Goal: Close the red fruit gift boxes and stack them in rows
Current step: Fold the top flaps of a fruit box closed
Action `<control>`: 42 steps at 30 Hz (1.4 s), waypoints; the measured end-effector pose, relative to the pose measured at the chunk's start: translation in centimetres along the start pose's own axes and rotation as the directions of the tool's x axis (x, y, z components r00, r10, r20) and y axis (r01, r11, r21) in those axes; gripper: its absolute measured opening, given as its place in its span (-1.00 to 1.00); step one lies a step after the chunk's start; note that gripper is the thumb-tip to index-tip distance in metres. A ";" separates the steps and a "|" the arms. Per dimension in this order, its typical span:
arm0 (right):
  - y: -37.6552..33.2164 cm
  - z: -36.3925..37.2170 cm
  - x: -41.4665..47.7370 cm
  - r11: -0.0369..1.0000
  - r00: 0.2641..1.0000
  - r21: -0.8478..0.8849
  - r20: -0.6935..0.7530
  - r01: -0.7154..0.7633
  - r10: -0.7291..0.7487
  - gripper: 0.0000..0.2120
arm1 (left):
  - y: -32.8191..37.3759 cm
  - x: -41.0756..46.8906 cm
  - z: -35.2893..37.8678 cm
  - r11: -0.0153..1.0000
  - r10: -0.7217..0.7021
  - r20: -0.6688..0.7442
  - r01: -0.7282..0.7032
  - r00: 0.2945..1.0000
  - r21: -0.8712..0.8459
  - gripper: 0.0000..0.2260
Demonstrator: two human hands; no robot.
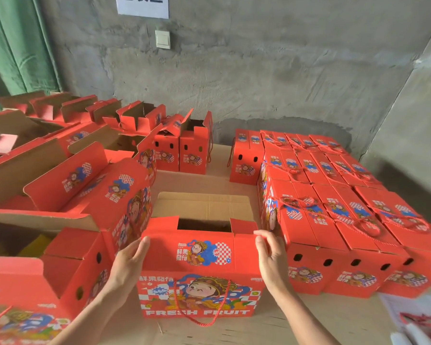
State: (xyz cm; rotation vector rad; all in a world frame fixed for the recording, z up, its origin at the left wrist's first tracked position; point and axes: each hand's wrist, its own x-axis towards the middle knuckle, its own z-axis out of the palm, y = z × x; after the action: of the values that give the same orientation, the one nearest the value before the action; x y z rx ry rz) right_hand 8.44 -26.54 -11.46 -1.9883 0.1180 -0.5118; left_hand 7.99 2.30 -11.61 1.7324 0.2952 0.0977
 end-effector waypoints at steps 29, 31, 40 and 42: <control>1.5 0.5 1.5 0.992 0.994 -0.083 0.033 -0.097 0.100 -0.84 | 0.8 1.9 1.7 0.824 0.419 -0.099 -0.332 0.902 0.458 -0.91; 1.5 0.4 1.5 0.992 0.995 -0.089 0.052 -0.085 0.090 -0.84 | 0.7 2.0 1.6 0.855 0.369 -0.112 -0.289 0.923 0.431 -0.92; 1.4 -0.1 2.4 0.925 0.931 0.173 0.201 -0.338 0.303 -0.53 | 1.6 4.4 1.1 0.979 -0.091 -0.051 0.099 0.995 0.178 -0.71; 1.3 -0.1 2.9 0.911 0.908 0.162 0.254 -0.380 0.333 -0.47 | 2.0 4.5 1.4 0.967 -0.251 0.012 0.251 0.968 0.034 -0.62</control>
State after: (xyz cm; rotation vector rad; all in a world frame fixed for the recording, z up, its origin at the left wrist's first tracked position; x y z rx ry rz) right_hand 11.21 -28.09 -11.67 -1.7497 0.2744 -0.0579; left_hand 12.97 1.83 -10.35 1.7130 0.5043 -0.1066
